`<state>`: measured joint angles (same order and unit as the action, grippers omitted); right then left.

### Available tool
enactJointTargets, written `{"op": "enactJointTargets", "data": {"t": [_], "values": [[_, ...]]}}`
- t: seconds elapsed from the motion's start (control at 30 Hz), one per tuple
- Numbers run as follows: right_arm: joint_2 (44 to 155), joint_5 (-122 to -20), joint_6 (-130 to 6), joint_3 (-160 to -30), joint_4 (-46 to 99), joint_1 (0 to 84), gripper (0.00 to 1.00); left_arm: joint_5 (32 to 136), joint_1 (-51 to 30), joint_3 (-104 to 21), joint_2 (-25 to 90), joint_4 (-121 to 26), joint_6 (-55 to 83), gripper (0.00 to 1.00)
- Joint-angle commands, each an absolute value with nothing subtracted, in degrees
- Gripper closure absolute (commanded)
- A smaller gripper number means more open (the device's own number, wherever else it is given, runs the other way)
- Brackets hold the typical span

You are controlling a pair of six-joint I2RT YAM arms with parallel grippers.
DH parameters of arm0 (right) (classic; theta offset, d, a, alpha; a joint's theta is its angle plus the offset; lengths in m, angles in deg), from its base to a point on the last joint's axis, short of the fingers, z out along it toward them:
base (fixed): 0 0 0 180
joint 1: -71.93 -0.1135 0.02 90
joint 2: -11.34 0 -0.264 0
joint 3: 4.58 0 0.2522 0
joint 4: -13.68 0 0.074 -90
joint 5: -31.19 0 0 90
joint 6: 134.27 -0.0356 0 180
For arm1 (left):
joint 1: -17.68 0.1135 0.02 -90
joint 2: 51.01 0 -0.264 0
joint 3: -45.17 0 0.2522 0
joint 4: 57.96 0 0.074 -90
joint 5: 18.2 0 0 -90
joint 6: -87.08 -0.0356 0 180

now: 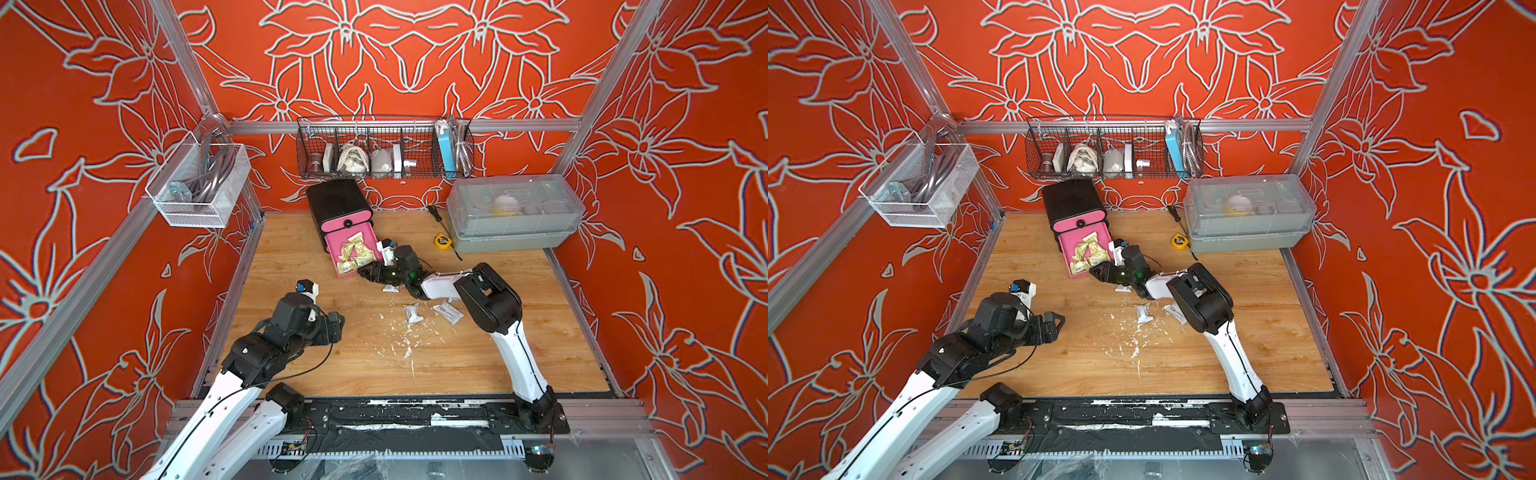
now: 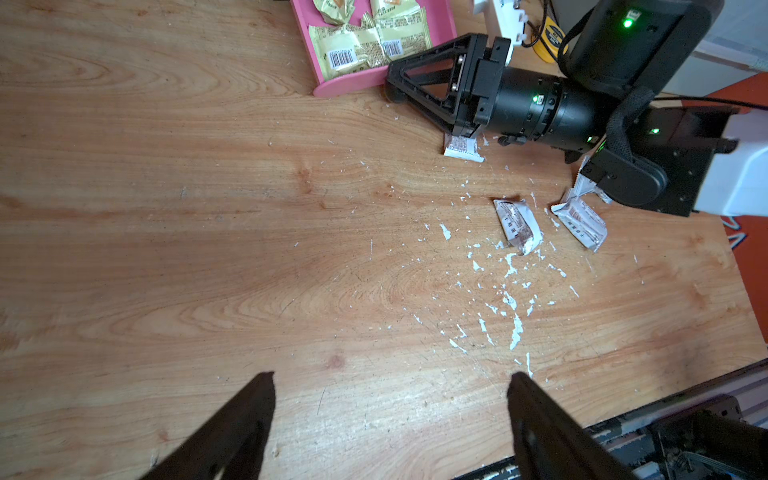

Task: Place the cookies into the drawer by color
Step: Close the drawer in the storage box.

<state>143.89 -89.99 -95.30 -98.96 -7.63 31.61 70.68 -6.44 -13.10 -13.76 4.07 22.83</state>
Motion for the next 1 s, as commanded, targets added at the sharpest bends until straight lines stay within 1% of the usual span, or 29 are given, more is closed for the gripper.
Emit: {"op": "enactJointTargets", "data": {"t": [0.0,0.07,0.13,0.23,0.3,0.67,0.8,0.97], "values": [[145.5,-90.7,-95.7,-100.0,-8.2,30.9,0.44,70.9,-6.7,-13.0,-14.1,2.9,22.8,0.13],[145.4,-90.9,-95.5,-99.8,-8.2,30.8,0.42,70.9,-6.7,-13.0,-14.0,2.9,22.8,0.13],[145.4,-91.2,-95.1,-99.7,-8.0,30.7,0.41,70.9,-6.6,-13.0,-13.9,2.9,22.8,0.13],[145.3,-91.2,-95.0,-98.9,-8.4,30.7,0.48,70.9,-6.6,-13.0,-14.0,2.9,22.9,0.13],[145.2,-91.1,-94.6,-98.7,-8.3,30.7,0.55,70.8,-6.6,-13.0,-14.1,2.9,22.9,0.13],[141.5,-90.4,-93.2,-98.6,-5.0,30.7,0.79,70.7,-6.6,-12.9,-14.1,2.8,22.9,0.13],[138.0,-89.5,-92.3,-98.3,-3.1,30.7,0.81,70.7,-6.4,-12.9,-14.3,2.8,23.0,0.13],[135.1,-88.2,-91.0,-99.8,0.4,30.7,0.82,70.8,-6.0,-12.9,-14.6,2.7,23.0,0.13]]}}
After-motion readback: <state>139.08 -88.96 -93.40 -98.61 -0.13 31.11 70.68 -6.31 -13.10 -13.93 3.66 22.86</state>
